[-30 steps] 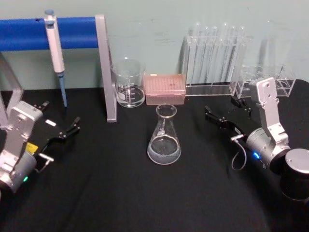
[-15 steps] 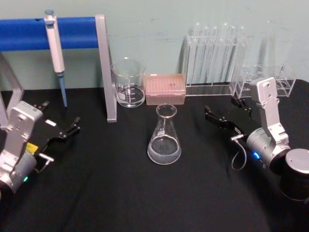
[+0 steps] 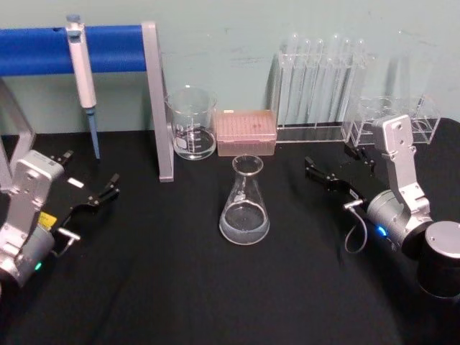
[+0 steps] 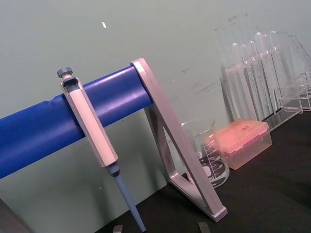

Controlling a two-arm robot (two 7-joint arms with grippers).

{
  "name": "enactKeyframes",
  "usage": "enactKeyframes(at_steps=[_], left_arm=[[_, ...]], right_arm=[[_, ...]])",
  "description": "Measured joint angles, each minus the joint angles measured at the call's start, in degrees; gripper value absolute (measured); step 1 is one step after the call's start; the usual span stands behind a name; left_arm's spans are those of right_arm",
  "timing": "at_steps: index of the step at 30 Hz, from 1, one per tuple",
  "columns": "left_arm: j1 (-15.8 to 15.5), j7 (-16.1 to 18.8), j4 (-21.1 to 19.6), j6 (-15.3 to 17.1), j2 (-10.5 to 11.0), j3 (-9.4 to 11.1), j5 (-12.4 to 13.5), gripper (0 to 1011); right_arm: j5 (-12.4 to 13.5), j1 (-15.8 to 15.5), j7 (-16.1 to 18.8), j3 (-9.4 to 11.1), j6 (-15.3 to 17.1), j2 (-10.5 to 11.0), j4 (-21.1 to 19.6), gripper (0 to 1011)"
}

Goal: Grasp the erlenmeyer flask with one hand, shake it three times, then place it back.

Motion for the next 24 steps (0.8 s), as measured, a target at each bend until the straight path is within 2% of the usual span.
enactKeyframes(at_steps=[24], left_arm=[[0.0,0.0,0.0,0.0,0.0,0.0,0.0,1001]], right_arm=[[0.0,0.0,0.0,0.0,0.0,0.0,0.0,1003]])
